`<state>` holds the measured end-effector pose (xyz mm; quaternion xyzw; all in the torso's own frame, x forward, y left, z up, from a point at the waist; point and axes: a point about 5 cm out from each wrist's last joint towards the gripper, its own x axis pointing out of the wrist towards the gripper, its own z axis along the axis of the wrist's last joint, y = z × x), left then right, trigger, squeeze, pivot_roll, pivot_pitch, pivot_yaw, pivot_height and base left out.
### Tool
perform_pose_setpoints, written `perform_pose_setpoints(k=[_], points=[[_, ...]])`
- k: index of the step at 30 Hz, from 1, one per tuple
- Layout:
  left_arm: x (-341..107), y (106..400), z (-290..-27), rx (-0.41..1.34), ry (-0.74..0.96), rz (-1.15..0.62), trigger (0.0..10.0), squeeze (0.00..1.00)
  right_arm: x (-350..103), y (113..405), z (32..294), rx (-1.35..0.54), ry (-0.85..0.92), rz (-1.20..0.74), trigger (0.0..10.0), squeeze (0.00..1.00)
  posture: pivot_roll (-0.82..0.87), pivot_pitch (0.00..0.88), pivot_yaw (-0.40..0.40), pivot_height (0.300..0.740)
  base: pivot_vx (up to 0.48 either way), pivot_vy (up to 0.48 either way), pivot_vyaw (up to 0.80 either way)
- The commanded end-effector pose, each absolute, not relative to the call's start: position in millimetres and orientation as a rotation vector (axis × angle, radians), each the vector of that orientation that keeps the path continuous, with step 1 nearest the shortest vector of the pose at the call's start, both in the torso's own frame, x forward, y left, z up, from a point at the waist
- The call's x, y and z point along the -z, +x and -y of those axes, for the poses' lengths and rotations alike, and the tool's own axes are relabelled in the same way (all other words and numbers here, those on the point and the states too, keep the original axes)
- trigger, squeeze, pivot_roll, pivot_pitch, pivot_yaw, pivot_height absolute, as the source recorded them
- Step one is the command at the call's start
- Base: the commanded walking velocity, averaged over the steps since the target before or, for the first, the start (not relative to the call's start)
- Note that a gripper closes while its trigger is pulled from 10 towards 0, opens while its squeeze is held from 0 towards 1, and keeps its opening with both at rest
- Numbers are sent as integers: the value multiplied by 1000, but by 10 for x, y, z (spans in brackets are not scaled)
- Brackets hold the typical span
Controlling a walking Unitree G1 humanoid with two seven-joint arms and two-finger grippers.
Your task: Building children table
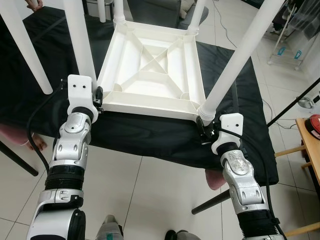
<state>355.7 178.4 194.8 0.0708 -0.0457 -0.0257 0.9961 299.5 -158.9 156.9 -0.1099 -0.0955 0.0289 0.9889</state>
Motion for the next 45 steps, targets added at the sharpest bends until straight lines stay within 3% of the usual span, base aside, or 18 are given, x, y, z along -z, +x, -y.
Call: perform_pose_setpoints(k=[1,3,11,21,25,27,30,31,32,33,34,35,38,42,43,45], points=[[-1993,3447,-1462,451,194,127,0,0,-1542,2998,1632,-42,-220,184,10000,0,187,92,-84,740,0,0,0],[-1986,3342,-1352,617,191,121,0,0,-1543,3003,1645,-38,-221,183,10000,0,182,93,-84,740,0,0,0],[-1956,3129,-1212,848,152,113,0,0,-1534,3005,1661,-31,-222,181,10000,0,182,98,-82,740,0,0,0],[-1941,2894,-1216,1069,176,111,0,0,-1539,3003,1678,-29,-226,179,10000,0,180,101,-87,740,0,0,0],[-1934,2984,-1311,979,219,93,0,0,-1542,3005,1688,-27,-228,180,10000,0,180,101,-87,740,0,0,0],[-1930,3250,-1541,690,312,67,0,0,-1542,3004,1697,-24,-229,179,10000,0,180,101,-87,740,0,0,0],[-1930,3250,-1541,690,312,67,0,0,-1542,3004,1697,-24,-229,179,10000,0,180,101,-87,740,0,0,0],[-1937,3378,-1672,520,345,55,4824,0,-1537,3002,1700,-22,-229,178,10000,0,180,101,-87,740,0,0,0],[-1937,3378,-1672,520,345,55,4824,0,-1537,3002,1700,-22,-229,178,10000,0,180,101,-87,740,0,0,0],[-1951,3434,-1749,435,364,57,10000,200,-1534,2998,1701,-22,-229,178,10000,0,181,104,-83,740,0,0,0],[-1951,3434,-1749,435,364,57,10000,200,-1534,2998,1701,-22,-229,178,10000,0,181,104,-83,740,0,0,0],[-1964,3475,-1812,357,354,50,10000,1000,-1532,2996,1698,-22,-229,177,10000,0,181,104,-83,740,0,0,0],[-1999,3535,-1930,226,345,43,10000,1000,-1534,2995,1693,-24,-228,178,10000,0,181,106,-86,740,0,0,0],[-2019,3540,-1949,195,334,41,10000,1000,-1534,2995,1692,-24,-228,178,10000,0,181,106,-86,740,0,0,0],[-2031,3541,-1965,159,319,34,10000,0,-1535,2994,1695,-24,-229,179,10000,0,181,107,-85,740,0,0,0],[-2036,3540,-1962,137,289,26,10000,0,-1536,2994,1699,-23,-230,179,10000,0,181,107,-85,740,0,0,0]])
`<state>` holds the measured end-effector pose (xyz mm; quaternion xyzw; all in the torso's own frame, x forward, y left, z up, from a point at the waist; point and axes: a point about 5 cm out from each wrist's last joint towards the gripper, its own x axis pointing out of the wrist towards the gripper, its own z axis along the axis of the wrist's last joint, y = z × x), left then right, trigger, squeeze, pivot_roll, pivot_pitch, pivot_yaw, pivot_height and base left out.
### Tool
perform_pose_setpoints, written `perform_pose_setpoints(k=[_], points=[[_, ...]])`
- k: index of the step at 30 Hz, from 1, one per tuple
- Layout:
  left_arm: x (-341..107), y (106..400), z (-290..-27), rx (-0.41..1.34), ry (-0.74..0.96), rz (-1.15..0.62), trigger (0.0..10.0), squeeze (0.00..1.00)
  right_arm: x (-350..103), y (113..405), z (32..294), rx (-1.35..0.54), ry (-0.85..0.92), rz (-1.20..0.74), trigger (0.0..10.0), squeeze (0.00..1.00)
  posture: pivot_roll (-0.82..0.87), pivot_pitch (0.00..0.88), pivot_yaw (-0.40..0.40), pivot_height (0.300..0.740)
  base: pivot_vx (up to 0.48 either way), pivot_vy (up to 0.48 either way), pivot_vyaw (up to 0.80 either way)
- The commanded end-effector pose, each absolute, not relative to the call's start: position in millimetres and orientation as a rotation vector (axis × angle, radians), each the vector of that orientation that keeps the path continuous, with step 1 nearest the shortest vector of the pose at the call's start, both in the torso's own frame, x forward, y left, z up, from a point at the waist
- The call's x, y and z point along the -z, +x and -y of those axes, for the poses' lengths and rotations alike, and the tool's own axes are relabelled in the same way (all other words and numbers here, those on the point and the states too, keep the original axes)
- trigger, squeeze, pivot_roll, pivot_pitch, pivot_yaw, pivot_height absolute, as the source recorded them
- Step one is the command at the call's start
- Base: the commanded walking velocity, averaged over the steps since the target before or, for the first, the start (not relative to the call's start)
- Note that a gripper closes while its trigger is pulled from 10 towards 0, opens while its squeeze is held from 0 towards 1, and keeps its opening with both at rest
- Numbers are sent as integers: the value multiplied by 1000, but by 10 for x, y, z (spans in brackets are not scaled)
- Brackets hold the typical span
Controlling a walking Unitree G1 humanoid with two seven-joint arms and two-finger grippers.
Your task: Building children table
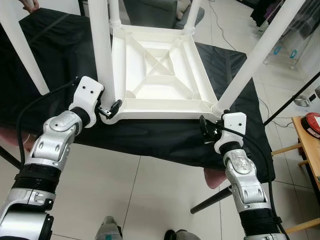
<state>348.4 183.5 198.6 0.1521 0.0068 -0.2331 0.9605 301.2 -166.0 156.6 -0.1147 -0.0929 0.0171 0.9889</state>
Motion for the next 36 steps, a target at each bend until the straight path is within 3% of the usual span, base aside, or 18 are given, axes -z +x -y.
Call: perform_pose_setpoints(k=[1,4,5,15,16,22,23,29,36], points=[[-2036,3540,-1962,137,289,26,10000,0,-1536,2994,1699,-23,-230,179,10000,0,181,107,-85,740,0,0,0],[-2035,3558,-1959,123,250,16,10000,0,-1547,3000,1710,-19,-238,183,10000,0,181,107,-85,740,0,0,0],[-2038,3573,-1928,108,191,19,0,0,-1618,3044,1778,1,-251,202,10000,0,182,109,-83,740,0,0,0],[-2025,3593,-1826,125,149,49,0,0,-1893,3309,1937,11,-179,226,10000,0,170,112,-78,740,0,0,0],[-2017,3591,-1826,128,159,48,0,0,-1948,3410,1926,-8,-113,216,10000,1000,172,116,-83,740,0,0,0],[-2012,3577,-1845,130,163,41,0,0,-1994,3581,1862,-52,32,175,10000,1000,186,119,-93,740,0,0,0],[-2012,3566,-1857,128,163,39,0,0,-1967,3619,1856,-54,73,148,10000,0,191,122,-93,740,0,0,0],[-2012,3543,-1915,112,170,39,0,0,-1870,3712,1876,-31,172,85,10000,0,202,127,-101,740,0,0,0],[-2029,3545,-1978,93,173,45,0,0,-1657,3729,1922,-6,90,27,10000,0,207,127,-104,740,0,0,0]])
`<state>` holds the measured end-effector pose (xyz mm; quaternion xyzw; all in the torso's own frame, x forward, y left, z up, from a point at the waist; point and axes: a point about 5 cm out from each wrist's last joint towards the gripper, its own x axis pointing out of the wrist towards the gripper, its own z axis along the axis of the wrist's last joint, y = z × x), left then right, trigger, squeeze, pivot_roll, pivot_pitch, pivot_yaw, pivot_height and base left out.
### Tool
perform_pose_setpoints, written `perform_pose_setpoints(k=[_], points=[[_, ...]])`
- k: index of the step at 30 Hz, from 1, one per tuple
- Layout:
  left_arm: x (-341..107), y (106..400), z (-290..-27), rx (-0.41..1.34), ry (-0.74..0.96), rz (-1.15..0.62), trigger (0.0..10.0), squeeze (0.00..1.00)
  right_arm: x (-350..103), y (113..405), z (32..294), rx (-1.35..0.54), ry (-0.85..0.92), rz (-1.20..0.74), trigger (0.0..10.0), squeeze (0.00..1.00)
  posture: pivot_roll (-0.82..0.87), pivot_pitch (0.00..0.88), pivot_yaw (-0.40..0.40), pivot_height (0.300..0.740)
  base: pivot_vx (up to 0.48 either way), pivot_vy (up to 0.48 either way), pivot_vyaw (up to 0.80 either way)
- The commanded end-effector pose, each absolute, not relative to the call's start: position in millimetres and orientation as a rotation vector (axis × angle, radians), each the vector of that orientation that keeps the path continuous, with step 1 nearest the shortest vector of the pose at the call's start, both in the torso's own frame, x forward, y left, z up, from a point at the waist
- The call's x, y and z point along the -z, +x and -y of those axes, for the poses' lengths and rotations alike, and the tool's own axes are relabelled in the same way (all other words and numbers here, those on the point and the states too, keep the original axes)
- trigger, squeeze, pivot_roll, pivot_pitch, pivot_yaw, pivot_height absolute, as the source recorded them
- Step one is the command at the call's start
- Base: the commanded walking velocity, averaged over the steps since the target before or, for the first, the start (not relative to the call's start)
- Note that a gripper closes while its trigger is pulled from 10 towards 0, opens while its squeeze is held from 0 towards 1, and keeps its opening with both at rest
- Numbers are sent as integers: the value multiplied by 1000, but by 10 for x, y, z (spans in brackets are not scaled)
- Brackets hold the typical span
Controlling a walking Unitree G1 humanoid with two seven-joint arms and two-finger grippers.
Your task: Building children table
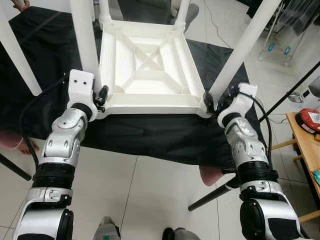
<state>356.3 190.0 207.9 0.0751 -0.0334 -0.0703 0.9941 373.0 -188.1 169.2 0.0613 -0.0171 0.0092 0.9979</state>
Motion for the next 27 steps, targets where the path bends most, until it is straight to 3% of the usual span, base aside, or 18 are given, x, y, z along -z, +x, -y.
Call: perform_pose_setpoints(k=[1,3,5,10,13,17,18,19,20,21,22,27], points=[[-2029,3545,-1978,93,173,45,0,0,-1657,3729,1922,-6,90,27,10000,0,207,127,-104,740,0,0,0],[-2023,3544,-1985,84,176,44,0,0,-1693,3774,1877,-37,62,40,10000,0,207,126,-97,740,0,0,0],[-2022,3546,-1983,77,180,46,0,0,-1877,3919,1671,-165,24,82,10000,0,210,129,-96,740,0,0,0],[-2026,3544,-1977,80,180,48,0,0,-1923,3956,1585,-229,13,87,10000,0,217,131,-99,740,0,0,0],[-2021,3508,-1983,90,187,51,0,0,-1985,4009,1396,-381,-80,72,10000,0,232,138,-111,740,0,0,0],[-2023,3491,-1994,92,190,53,0,0,-1981,4042,1372,-397,-115,44,10000,0,236,141,-116,740,0,0,0],[-2023,3489,-1996,92,191,54,0,0,-1969,4046,1377,-389,-124,36,6941,0,236,141,-116,740,0,0,0],[-2023,3489,-1996,92,191,54,0,0,-1969,4046,1377,-389,-124,36,6941,0,236,141,-116,740,0,0,0],[-2025,3487,-1996,93,192,55,0,0,-1950,4050,1392,-371,-125,25,2627,0,236,141,-116,740,0,0,0],[-2025,3487,-1996,93,192,55,0,0,-1950,4050,1392,-371,-125,25,2627,0,236,141,-116,740,0,0,0],[-2026,3487,-1995,93,191,56,0,0,-1925,4055,1412,-351,-131,13,0,0,236,141,-116,740,0,0,0],[-2042,3494,-1978,98,190,64,0,0,-1815,4025,1475,-291,-139,7,0,0,231,142,-116,740,0,0,0]])
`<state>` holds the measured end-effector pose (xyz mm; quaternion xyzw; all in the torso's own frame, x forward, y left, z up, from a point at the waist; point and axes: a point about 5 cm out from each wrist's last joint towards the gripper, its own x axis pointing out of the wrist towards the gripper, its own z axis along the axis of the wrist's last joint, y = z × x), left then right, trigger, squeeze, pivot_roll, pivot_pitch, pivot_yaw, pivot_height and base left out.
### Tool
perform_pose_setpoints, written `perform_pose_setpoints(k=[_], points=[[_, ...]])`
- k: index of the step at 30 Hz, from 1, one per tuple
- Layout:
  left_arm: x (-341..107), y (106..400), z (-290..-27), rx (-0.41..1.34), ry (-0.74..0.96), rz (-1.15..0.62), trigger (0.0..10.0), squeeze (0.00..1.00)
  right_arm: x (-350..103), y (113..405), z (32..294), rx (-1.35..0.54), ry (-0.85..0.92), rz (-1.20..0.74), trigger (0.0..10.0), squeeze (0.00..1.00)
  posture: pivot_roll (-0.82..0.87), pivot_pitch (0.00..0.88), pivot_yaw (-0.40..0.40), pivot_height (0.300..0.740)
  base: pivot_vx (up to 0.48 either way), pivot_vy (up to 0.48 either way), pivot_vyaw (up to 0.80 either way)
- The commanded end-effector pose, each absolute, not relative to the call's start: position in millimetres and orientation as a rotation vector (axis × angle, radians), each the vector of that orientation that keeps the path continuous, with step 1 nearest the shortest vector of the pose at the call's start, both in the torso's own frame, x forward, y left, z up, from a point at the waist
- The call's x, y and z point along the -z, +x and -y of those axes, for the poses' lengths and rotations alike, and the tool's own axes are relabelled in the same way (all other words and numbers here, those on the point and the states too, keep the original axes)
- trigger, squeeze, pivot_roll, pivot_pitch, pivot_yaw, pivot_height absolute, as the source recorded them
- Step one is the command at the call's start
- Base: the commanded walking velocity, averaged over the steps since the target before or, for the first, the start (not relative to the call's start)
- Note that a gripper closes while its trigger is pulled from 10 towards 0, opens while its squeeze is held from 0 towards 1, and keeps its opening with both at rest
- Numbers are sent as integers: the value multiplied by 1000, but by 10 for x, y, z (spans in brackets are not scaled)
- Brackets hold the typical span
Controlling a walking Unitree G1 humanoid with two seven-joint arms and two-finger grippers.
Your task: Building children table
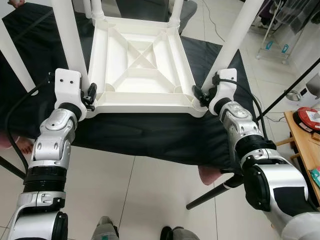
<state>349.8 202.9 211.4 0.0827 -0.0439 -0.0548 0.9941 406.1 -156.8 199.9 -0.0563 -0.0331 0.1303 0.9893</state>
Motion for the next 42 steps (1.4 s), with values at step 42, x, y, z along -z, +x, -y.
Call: perform_pose_setpoints(k=[42], points=[[-2147,3186,-1201,528,256,197,0,0,-1838,2966,2242,80,-243,205,0,0,158,127,-87,740,0,0,0]])
